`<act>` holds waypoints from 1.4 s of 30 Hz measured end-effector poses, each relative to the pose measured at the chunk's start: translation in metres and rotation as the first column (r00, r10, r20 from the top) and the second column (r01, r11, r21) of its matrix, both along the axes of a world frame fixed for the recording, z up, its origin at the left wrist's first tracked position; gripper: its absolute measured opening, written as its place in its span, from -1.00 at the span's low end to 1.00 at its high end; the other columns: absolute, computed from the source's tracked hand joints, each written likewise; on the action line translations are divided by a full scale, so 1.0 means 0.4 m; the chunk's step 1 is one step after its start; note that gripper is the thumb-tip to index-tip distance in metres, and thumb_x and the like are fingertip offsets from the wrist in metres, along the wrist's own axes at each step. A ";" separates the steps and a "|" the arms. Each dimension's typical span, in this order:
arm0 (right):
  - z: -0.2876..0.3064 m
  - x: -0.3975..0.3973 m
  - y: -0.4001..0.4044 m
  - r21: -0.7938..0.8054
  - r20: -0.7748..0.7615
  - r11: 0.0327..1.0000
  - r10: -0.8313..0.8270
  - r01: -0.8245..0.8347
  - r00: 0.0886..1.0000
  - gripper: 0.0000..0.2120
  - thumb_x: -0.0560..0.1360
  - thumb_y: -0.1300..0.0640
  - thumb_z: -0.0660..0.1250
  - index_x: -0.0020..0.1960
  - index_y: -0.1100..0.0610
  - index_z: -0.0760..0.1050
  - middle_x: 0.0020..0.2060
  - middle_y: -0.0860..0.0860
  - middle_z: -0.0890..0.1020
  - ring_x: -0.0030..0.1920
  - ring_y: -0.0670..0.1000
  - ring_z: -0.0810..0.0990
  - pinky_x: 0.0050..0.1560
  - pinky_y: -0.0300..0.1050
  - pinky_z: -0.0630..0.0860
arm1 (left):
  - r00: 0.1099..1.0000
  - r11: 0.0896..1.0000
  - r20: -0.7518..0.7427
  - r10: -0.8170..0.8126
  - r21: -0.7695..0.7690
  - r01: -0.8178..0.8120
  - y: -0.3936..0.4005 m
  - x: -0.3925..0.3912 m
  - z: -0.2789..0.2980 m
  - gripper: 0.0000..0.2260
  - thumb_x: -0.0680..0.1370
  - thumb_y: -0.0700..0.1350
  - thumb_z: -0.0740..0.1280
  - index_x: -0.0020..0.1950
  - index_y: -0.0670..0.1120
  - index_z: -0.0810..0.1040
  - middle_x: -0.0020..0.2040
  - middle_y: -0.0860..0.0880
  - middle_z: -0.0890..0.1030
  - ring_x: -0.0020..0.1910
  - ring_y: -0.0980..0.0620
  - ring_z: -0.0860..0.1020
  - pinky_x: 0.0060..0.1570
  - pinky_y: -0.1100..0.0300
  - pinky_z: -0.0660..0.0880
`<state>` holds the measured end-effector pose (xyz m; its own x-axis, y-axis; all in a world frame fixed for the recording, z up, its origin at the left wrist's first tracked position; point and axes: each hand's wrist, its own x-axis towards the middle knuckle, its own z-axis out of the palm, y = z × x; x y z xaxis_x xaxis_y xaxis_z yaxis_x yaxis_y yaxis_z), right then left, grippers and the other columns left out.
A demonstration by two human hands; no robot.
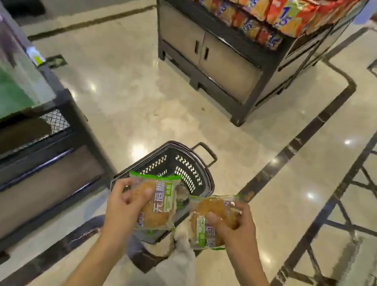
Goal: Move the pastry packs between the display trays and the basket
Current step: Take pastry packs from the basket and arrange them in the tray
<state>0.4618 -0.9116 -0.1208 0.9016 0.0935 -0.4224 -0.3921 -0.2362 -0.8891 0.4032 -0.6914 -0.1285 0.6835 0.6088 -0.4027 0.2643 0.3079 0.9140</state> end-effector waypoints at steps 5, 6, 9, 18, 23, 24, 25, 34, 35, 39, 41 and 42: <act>-0.071 0.279 0.077 -0.196 -0.007 0.929 0.318 -0.313 0.948 -0.59 0.40 0.10 0.59 0.12 -0.10 0.46 -0.10 -0.10 0.70 -0.16 -0.15 0.68 -0.17 -0.14 0.63 | 0.974 0.975 -0.085 0.210 -0.048 -0.215 0.071 0.151 -0.131 -0.69 0.54 -0.13 0.47 0.23 -0.03 0.47 0.13 -0.15 0.67 -0.03 -0.03 0.69 -0.20 0.15 0.58; -0.088 0.330 0.093 -0.228 -0.022 0.895 0.389 -0.383 0.921 -0.58 0.41 0.08 0.59 0.12 -0.14 0.45 -0.09 -0.13 0.69 -0.14 -0.16 0.68 -0.15 -0.13 0.63 | 0.965 0.968 -0.104 0.240 -0.049 -0.246 0.080 0.177 -0.153 -0.69 0.54 -0.12 0.47 0.23 -0.01 0.47 0.14 -0.14 0.67 0.00 -0.05 0.68 -0.17 0.14 0.59; -0.150 0.463 0.164 -0.334 -0.095 0.732 0.601 -0.594 0.794 -0.56 0.40 -0.02 0.59 0.10 -0.26 0.41 -0.06 -0.16 0.68 -0.07 -0.14 0.67 -0.08 -0.08 0.63 | 0.930 0.940 -0.148 0.336 -0.016 -0.342 0.105 0.247 -0.219 -0.70 0.54 -0.13 0.47 0.21 -0.01 0.47 0.15 -0.14 0.66 0.01 -0.02 0.67 -0.15 0.17 0.58; -0.744 0.761 0.375 -0.530 -0.316 0.030 0.921 -0.848 0.229 -0.47 0.41 -0.10 0.55 0.25 0.01 0.40 0.07 0.00 0.60 0.11 0.12 0.59 -0.04 0.00 0.46 | 0.734 0.790 -0.346 0.584 0.035 -0.612 0.126 0.405 -0.692 -0.70 0.55 -0.29 0.43 0.17 -0.04 0.42 0.10 -0.14 0.61 -0.26 0.29 0.59 -0.35 0.39 0.49; -1.245 0.857 0.432 -0.517 -0.498 -0.433 0.854 -0.739 -0.152 -0.45 0.49 -0.16 0.44 0.30 0.05 0.28 0.16 0.12 0.54 0.14 0.21 0.57 -0.01 0.06 0.52 | 0.657 0.739 -0.431 0.618 0.035 -0.673 0.088 0.447 -1.077 -0.71 0.53 -0.18 0.49 0.14 -0.01 0.44 -0.02 -0.09 0.67 -0.16 0.04 0.65 -0.25 0.17 0.61; -1.335 0.868 0.444 -0.530 -0.507 -0.486 0.839 -0.695 -0.200 -0.45 0.51 -0.15 0.41 0.32 0.07 0.26 0.16 0.14 0.53 0.14 0.23 0.57 -0.02 0.06 0.52 | 0.665 0.746 -0.432 0.609 0.028 -0.666 0.087 0.457 -1.150 -0.69 0.53 -0.15 0.50 0.17 -0.02 0.45 0.03 -0.12 0.68 -0.08 -0.05 0.68 -0.13 0.06 0.65; -1.419 0.873 0.453 -0.540 -0.520 -0.538 0.818 -0.647 -0.245 -0.44 0.52 -0.14 0.39 0.35 0.08 0.24 0.18 0.15 0.51 0.15 0.25 0.56 -0.03 0.05 0.50 | 0.669 0.754 -0.438 0.600 0.031 -0.656 0.086 0.463 -1.220 -0.66 0.53 -0.15 0.50 0.21 -0.04 0.44 0.07 -0.15 0.68 -0.03 -0.10 0.69 -0.06 -0.02 0.65; -1.850 0.835 0.494 -0.502 -0.637 -0.793 0.609 -0.344 -0.473 -0.30 0.60 0.00 0.31 0.60 0.01 0.01 0.46 0.19 0.27 0.44 0.25 0.34 0.45 0.13 0.23 | 0.720 0.808 -0.427 0.547 0.046 -0.587 0.107 0.465 -1.590 -0.68 0.55 -0.22 0.47 0.21 -0.15 0.41 -0.15 -0.31 0.56 -0.27 -0.02 0.52 -0.35 0.09 0.50; -1.858 0.836 0.484 -0.517 -0.642 -0.790 0.613 -0.330 -0.461 -0.31 0.59 -0.02 0.30 0.60 0.00 0.02 0.48 0.18 0.24 0.48 0.24 0.27 0.48 0.14 0.17 | 0.729 0.815 -0.422 0.539 0.044 -0.577 0.112 0.461 -1.603 -0.66 0.54 -0.20 0.48 0.23 -0.16 0.42 -0.10 -0.37 0.57 -0.24 -0.04 0.52 -0.30 0.02 0.52; -1.850 0.838 0.438 -0.566 -0.611 -0.687 0.720 -0.455 -0.327 -0.42 0.58 0.10 0.23 0.55 -0.01 0.13 0.48 0.14 0.28 0.51 0.22 0.22 0.56 0.14 0.07 | 0.746 0.832 -0.425 0.512 0.031 -0.554 0.135 0.456 -1.628 -0.68 0.55 -0.25 0.45 0.22 -0.14 0.42 -0.18 -0.07 0.62 -0.34 0.13 0.58 -0.34 0.22 0.55; -1.829 0.837 0.427 -0.618 -0.566 -0.613 0.782 -0.492 -0.262 -0.41 0.55 0.14 0.26 0.53 0.00 0.17 0.44 0.12 0.35 0.47 0.21 0.27 0.55 0.12 0.11 | 0.752 0.846 -0.439 0.492 0.038 -0.531 0.147 0.459 -1.624 -0.68 0.54 -0.23 0.47 0.20 -0.08 0.42 -0.16 -0.07 0.64 -0.33 0.11 0.58 -0.35 0.18 0.56; -1.813 0.839 0.424 -0.625 -0.560 -0.594 0.793 -0.507 -0.238 -0.40 0.54 0.15 0.28 0.53 0.01 0.17 0.43 0.12 0.37 0.47 0.20 0.28 0.55 0.12 0.12 | 0.757 0.859 -0.451 0.474 0.047 -0.510 0.152 0.462 -1.623 -0.67 0.54 -0.20 0.48 0.20 -0.05 0.42 -0.13 -0.11 0.66 -0.30 0.07 0.59 -0.33 0.12 0.58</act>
